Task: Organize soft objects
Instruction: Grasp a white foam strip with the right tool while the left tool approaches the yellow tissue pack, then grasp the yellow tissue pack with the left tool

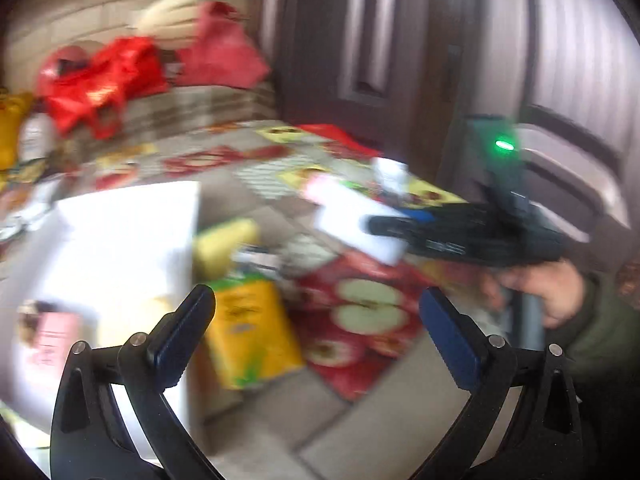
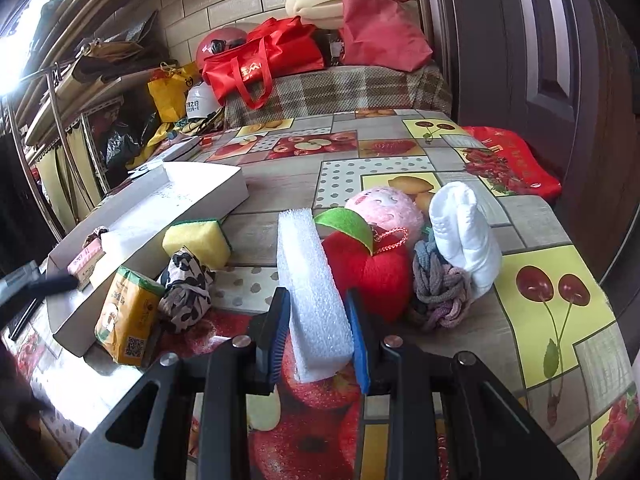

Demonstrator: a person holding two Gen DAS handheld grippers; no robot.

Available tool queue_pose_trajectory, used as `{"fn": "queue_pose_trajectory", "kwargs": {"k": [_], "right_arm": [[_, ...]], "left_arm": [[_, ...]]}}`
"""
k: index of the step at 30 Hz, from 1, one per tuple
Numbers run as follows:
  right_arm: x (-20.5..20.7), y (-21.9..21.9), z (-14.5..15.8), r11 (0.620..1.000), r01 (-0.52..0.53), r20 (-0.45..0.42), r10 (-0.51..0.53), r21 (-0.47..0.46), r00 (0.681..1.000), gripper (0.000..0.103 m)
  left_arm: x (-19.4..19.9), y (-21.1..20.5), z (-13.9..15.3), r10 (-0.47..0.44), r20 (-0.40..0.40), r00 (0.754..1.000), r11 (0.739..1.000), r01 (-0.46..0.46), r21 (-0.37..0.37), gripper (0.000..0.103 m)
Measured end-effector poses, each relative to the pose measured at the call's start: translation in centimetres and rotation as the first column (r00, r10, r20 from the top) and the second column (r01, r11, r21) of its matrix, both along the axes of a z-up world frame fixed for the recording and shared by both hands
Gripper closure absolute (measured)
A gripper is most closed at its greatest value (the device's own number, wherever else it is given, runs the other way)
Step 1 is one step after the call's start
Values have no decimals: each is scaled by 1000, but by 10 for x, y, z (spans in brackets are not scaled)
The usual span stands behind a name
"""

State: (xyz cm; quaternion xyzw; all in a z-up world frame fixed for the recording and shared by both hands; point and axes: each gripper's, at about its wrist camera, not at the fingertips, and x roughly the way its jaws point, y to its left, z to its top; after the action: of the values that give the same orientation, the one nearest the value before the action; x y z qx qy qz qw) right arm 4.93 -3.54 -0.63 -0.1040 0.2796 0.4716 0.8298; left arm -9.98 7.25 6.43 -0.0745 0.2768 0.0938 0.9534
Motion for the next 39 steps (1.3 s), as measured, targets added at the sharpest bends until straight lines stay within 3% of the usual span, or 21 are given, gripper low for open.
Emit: {"fn": "queue_pose_trajectory", "kwargs": {"k": [3, 8, 11, 14, 17, 19, 21, 24, 31, 35, 39], "right_arm": [[-1, 0, 0, 1000, 0, 3, 0, 3, 1000, 75], [0, 0, 0, 1000, 0, -5, 0, -1, 1000, 75], [0, -1, 0, 1000, 1, -6, -1, 0, 1000, 75], [1, -1, -1, 1000, 3, -12, -3, 4, 1000, 75], [3, -2, -2, 1000, 4, -18, -3, 7, 1000, 75], [3, -3, -1, 1000, 5, -19, -5, 11, 1000, 75], [3, -3, -2, 1000, 5, -19, -5, 11, 1000, 75], [3, -3, -1, 1000, 4, -18, -4, 9, 1000, 75], [3, -3, -1, 1000, 4, -18, -4, 7, 1000, 75], [3, -3, -1, 1000, 5, -19, -4, 8, 1000, 75], [3, -2, -1, 1000, 5, -19, -4, 8, 1000, 75]], "left_arm": [[12, 16, 0, 9, -43, 999, 999, -11, -51, 1], [52, 13, -10, -3, -137, 991, 1000, 6, 26, 1], [73, 15, -28, -8, -210, 978, 1000, 5, -14, 1], [74, 6, -44, -115, -236, 965, 985, 80, -150, 1], [65, -27, -44, -262, -215, 941, 955, 219, -202, 1], [50, -41, -31, -248, -174, 953, 966, 230, -116, 1], [30, -40, -13, -187, -116, 976, 982, 185, -29, 1], [6, -27, -1, -97, -95, 991, 995, 98, 0, 1], [-14, -28, -28, -55, -243, 969, 998, 63, 28, 1], [-2, -28, -34, -29, -267, 963, 999, 40, 36, 1], [12, -26, -47, -49, -330, 943, 998, 58, 17, 1]]}}
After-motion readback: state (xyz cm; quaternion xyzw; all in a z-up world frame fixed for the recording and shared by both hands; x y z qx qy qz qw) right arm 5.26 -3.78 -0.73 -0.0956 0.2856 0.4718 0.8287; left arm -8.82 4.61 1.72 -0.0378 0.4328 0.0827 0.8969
